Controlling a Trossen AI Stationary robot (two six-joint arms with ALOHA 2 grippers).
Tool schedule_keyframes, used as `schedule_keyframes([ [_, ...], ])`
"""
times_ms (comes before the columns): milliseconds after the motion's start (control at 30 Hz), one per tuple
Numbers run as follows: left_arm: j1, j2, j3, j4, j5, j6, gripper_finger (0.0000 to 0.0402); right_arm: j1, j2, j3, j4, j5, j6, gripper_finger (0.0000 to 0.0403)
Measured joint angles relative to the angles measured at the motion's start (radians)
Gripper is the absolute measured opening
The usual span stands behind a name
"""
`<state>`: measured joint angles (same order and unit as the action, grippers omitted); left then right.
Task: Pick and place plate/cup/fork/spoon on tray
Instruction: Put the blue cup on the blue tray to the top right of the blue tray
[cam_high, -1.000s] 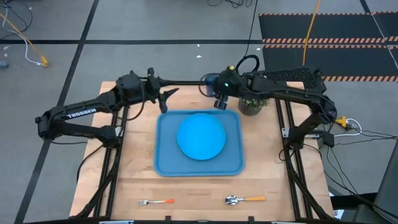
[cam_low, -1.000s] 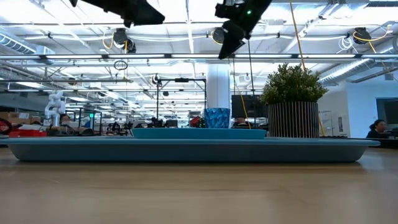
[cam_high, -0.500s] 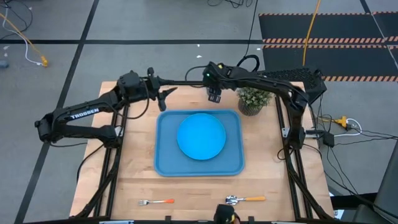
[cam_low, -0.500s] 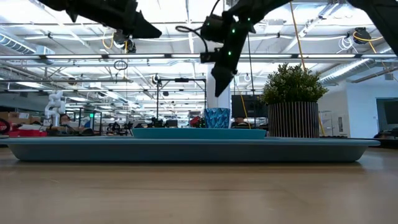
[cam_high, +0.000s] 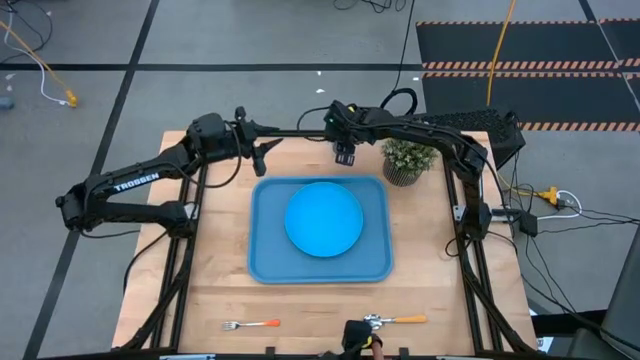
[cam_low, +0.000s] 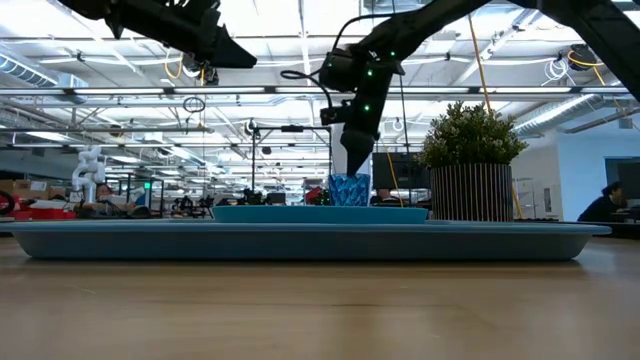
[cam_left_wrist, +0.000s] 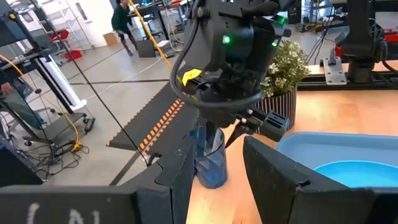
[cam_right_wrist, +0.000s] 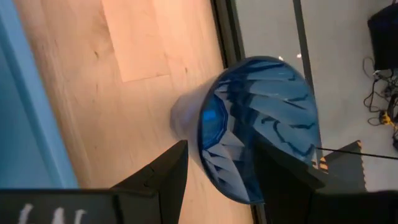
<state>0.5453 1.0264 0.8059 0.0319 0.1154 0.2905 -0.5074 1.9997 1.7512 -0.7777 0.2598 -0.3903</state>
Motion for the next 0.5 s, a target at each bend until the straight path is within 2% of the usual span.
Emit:
schedule_keyframes([
  [133,0.0,0.0,0.0,-0.001,0.0,0.0,0.0143,-0.008,-0.002,-0.013,0.008,-0.052,0.017,0.0167],
  [500,0.0,0.0,0.0,0.008,0.018,-0.007,0.0143,-0.015,-0.001,-0.122,0.136,-0.054,-0.005,0.0139],
])
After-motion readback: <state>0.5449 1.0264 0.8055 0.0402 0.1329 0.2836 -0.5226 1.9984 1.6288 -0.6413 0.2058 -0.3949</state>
